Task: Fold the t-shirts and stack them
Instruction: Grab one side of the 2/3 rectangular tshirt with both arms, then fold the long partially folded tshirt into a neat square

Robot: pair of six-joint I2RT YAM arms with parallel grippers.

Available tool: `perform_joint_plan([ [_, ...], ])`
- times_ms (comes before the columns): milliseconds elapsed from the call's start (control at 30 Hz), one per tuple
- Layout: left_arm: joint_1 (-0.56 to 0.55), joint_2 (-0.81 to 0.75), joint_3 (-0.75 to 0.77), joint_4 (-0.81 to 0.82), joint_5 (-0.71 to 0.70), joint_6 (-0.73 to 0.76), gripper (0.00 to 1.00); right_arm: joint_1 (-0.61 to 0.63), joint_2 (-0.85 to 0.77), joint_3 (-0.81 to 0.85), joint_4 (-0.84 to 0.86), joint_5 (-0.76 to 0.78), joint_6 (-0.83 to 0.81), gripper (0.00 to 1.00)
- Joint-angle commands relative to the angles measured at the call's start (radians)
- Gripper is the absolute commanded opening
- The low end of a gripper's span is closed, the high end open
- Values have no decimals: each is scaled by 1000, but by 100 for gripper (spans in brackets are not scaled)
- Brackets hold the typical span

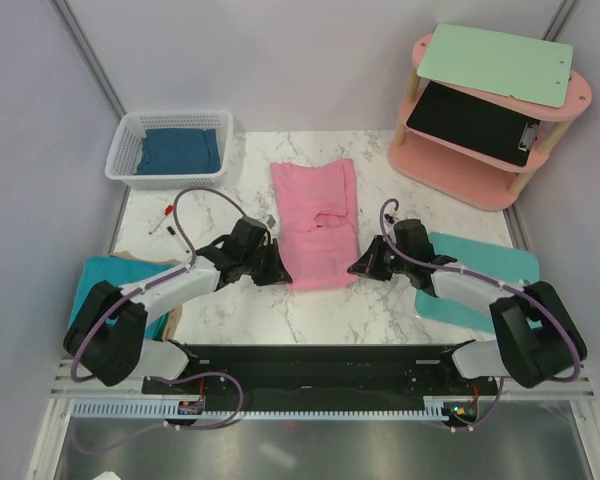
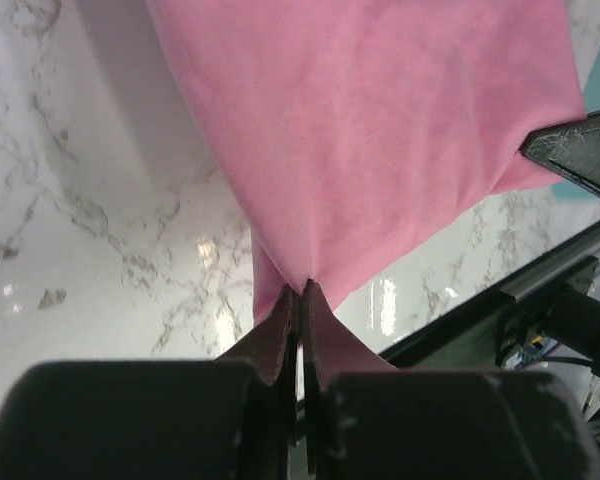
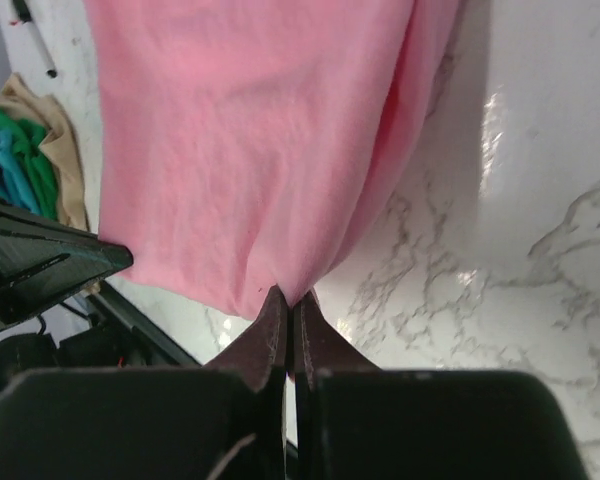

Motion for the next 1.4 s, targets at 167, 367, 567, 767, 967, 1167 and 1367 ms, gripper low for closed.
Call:
perform_joint_plan([
  [167,-4,-204,69,-226,-22,-56,2,23,-281,31,-212,-30,-19,0],
  [367,9,-98,285,-285,-85,1,2,20,-165,254,-224,61,-97,0],
  [567,88,52,506,-296,-50,70,2,-27,30,456,-207,86,-154,1],
  [767,170,259,712,-302,14,122,2,-99,208,599,-137,53,-160,2],
  [967,243,434,896,-307,73,157,2,-141,421,777,-76,30,-165,3],
  [1167,308,617,1051,-316,126,172,2,-164,637,985,-66,21,-166,5],
  [1367,346,769,1238,-390,166,163,64,-181,771,1096,2,87,-165,73],
])
